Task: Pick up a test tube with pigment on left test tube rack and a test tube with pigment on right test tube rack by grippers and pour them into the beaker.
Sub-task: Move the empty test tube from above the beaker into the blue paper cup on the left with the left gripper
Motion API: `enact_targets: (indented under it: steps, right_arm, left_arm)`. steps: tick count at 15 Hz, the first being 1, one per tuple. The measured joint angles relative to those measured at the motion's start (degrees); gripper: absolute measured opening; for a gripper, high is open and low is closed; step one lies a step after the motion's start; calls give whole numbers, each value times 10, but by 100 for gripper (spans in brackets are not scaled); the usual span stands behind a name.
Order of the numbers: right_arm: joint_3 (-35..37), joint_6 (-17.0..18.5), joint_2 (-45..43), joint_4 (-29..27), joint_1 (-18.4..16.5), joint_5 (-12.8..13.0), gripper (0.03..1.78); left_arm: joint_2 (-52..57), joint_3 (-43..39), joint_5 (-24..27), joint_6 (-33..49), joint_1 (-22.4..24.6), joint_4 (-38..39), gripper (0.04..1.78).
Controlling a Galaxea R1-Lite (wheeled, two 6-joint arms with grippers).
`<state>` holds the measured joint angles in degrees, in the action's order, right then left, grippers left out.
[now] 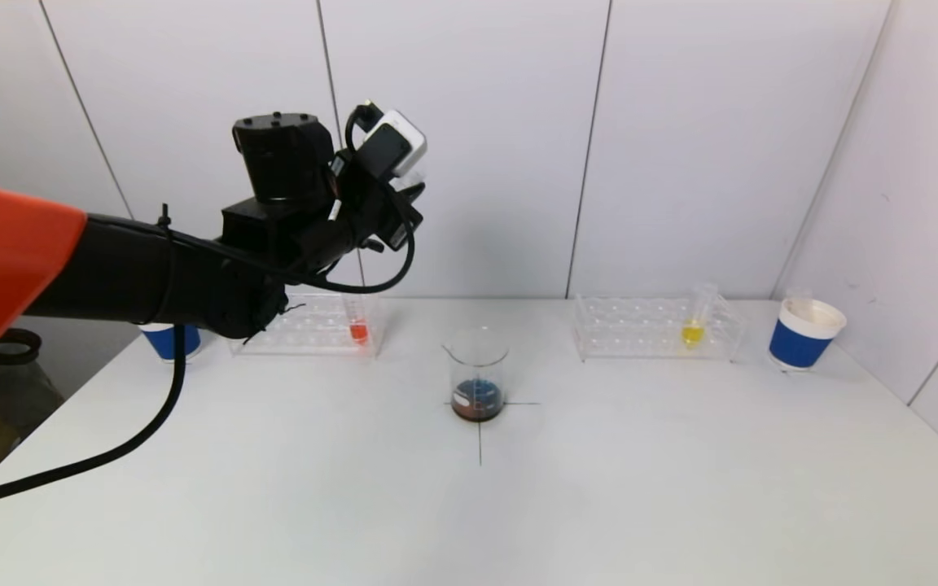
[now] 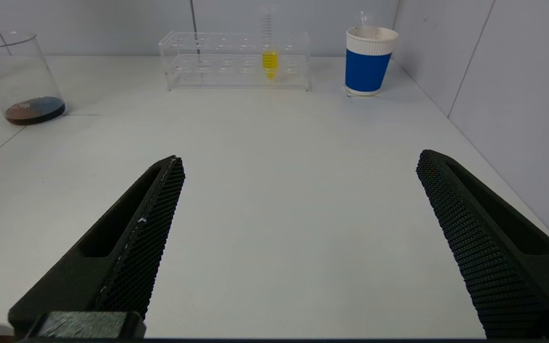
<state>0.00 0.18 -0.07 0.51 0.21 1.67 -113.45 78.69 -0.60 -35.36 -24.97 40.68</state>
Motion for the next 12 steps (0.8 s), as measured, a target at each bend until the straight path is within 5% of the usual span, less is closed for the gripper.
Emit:
enact_targets:
  steps: [6, 12]
  right_arm:
    - [0, 0, 0, 0, 0, 0, 177]
    - [0, 0, 0, 0, 0, 0, 177]
  left_arm:
    - [39, 123, -73, 139, 22, -198, 42]
    - [51, 195, -86, 207, 95, -305, 42]
